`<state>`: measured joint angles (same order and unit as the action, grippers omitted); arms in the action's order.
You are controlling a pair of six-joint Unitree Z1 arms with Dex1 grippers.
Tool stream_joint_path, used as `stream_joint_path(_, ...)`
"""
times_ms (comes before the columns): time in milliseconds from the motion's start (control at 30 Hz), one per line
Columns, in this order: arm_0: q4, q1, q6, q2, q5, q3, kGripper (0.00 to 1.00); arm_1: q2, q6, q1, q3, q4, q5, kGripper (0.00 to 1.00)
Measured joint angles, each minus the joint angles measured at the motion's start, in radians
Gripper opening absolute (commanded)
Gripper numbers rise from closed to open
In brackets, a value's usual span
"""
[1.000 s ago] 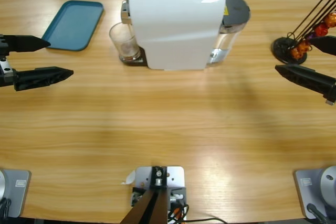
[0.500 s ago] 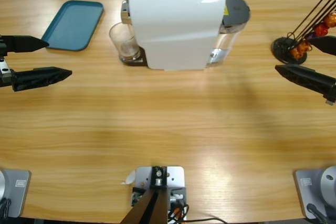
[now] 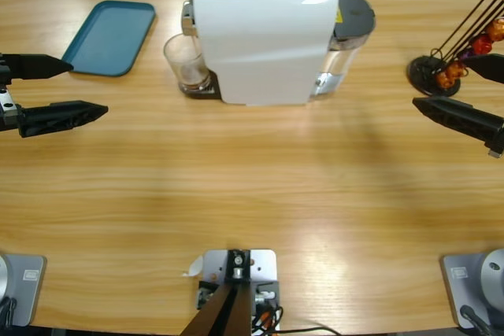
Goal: Pour coffee
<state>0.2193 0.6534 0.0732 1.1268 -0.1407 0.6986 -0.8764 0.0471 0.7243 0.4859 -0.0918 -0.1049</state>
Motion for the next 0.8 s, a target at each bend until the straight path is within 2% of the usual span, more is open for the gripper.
stream_joint_path(800,0.0,-0.015,0.0,0.007,0.0,0.0,0.993,-0.022,0.0,0.0,0.0,0.0,0.003,0.991)
